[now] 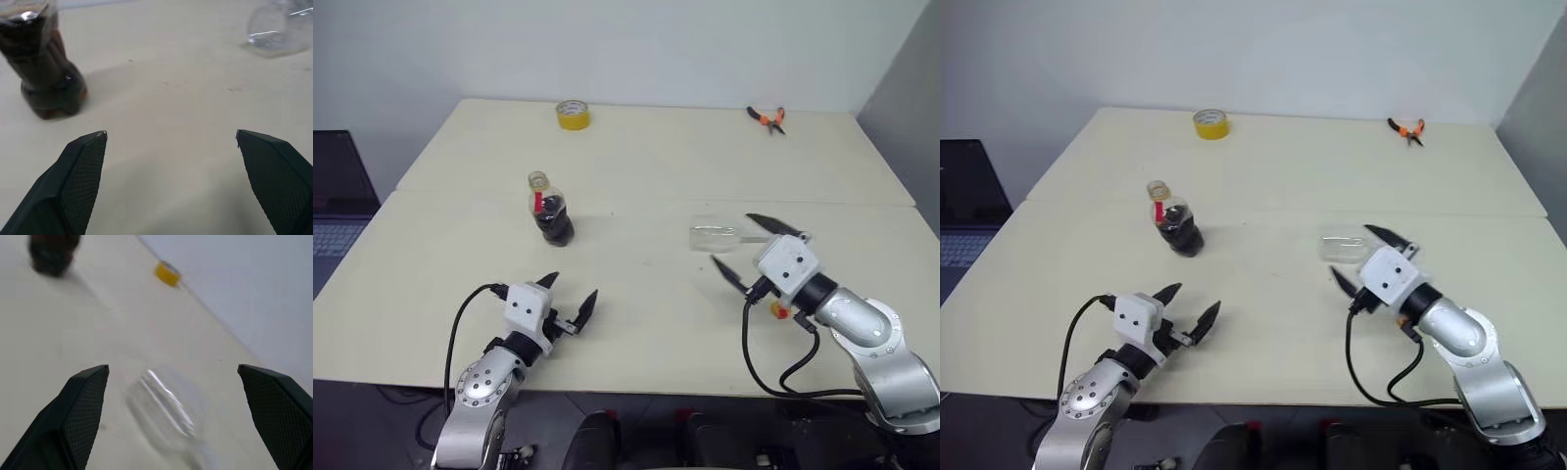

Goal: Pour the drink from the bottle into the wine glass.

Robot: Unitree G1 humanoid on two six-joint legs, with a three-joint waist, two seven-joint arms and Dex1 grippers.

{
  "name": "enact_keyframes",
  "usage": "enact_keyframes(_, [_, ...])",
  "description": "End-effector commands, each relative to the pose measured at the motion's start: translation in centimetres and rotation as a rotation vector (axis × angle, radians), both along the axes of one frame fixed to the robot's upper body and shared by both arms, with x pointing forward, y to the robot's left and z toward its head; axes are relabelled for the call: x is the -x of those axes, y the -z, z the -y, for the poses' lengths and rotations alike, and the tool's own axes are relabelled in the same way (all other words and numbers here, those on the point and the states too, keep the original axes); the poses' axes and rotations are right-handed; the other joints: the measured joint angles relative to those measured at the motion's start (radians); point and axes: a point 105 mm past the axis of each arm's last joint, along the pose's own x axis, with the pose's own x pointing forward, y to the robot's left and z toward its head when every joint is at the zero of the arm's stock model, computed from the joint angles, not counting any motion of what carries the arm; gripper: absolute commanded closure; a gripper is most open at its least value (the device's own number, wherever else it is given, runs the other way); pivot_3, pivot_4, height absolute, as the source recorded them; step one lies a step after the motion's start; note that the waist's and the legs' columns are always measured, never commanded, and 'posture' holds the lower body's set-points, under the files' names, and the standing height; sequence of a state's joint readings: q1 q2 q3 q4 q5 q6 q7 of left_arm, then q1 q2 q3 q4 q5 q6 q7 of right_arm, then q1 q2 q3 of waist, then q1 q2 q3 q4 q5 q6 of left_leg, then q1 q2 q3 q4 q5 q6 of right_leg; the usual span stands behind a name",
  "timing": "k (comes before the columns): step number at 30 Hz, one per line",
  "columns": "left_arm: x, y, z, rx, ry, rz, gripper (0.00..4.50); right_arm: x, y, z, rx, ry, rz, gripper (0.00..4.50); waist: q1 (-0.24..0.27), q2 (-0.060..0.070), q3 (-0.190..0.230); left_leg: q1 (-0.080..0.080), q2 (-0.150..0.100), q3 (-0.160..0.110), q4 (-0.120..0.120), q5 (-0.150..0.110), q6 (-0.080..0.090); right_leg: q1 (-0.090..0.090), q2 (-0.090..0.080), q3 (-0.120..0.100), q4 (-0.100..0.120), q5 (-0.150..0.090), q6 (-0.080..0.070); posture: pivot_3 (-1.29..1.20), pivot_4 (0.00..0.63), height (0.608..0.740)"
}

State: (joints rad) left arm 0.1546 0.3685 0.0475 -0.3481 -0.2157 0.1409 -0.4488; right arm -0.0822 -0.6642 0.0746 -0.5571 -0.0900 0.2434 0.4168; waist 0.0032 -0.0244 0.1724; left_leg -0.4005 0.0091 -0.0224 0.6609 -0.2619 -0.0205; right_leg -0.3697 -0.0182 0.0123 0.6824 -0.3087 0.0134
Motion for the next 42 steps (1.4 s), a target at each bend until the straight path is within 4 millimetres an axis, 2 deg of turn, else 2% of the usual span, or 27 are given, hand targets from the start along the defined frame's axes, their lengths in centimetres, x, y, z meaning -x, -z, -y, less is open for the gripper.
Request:
enact_keyframes(1, [-0.9,-3.8,1.3,-0.025,0.091,0.141,0.03,0.5,0.8,0.0,0.144,0.006,0.076,0.0,0.004,0.001,0.0,0.0,0.0,0.0,0.0,0.0,0.0,0.001,0.0,0.0,0.0,0.0,0.0,0.0,0.15,0.74])
enact_keyframes(3, [-1.2,-4.7,2.2,-0.076,0.185,0.169,0.03,0.2,1.8,0.6,0.256,0.066,0.101,0.0,0.002,0.0,-0.001,0.0,0.0,0.0,0.0,0.0,0.0,0.0,0.001,0.0,0.0,0.0,0.0,0.0,0.15,0.74])
enact_keyframes(9, [-1.4,-5.8,3.9,-0.098,0.396,0.119,0.03,-1.0,3.0,1.4,0.37,0.163,0.084,0.0,-0.011,0.001,-0.001,0.0,0.001,0.003,0.0,0.001,-0.002,-0.001,0.001,0.003,0.0,0.0,0.0,0.0,0.15,0.74])
enact_keyframes(14, [-1.2,-6.0,4.9,-0.162,0.586,0.056,0.03,-3.7,3.0,2.7,0.478,0.286,0.131,0.0,-0.01,0.001,-0.001,0.0,0.001,0.002,0.0,0.0,-0.001,-0.001,0.002,0.002,0.001,0.0,0.0,0.0,0.15,0.74])
enact_keyframes(20, [-2.0,-6.0,5.3,-0.146,0.596,0.062,0.03,-5.8,3.7,3.1,0.58,0.315,0.167,0.0,-0.01,0.001,-0.001,0.0,0.001,0.002,0.0,0.0,-0.001,-0.002,0.001,0.003,0.0,0.0,0.0,0.0,0.15,0.74])
enact_keyframes(26, [-2.3,-5.5,6.0,-0.128,0.618,0.065,0.03,-8.4,5.3,4.2,0.657,0.361,0.179,0.0,-0.011,0.001,-0.001,0.0,0.0,0.003,0.001,0.0,0.0,-0.002,0.001,0.003,0.002,0.0,0.0,0.0,0.15,0.74])
enact_keyframes(32, [-2.7,-5.3,6.0,-0.12,0.612,0.071,0.03,-9.7,5.3,4.3,0.671,0.376,0.206,0.0,-0.012,0.001,-0.001,0.0,0.001,0.003,0.0,0.0,-0.001,-0.003,0.001,0.004,0.004,-0.001,-0.001,0.0,0.15,0.74])
enact_keyframes(35, [-2.7,-5.2,6.1,-0.112,0.609,0.077,0.0,-10.3,5.6,4.8,0.664,0.397,0.196,0.61,-0.012,0.001,-0.001,0.0,0.001,0.004,0.0,0.0,0.0,-0.003,0.001,0.004,0.004,-0.001,-0.001,0.0,0.15,0.74])
enact_keyframes(42, [-2.8,-5.1,6.0,-0.105,0.597,0.073,0.0,-10.2,5.6,4.2,0.627,0.397,0.194,3.06,-0.015,0.001,-0.001,0.0,0.001,0.003,0.001,0.0,0.0,-0.003,0.001,0.004,0.006,-0.001,-0.002,0.0,0.15,0.74])
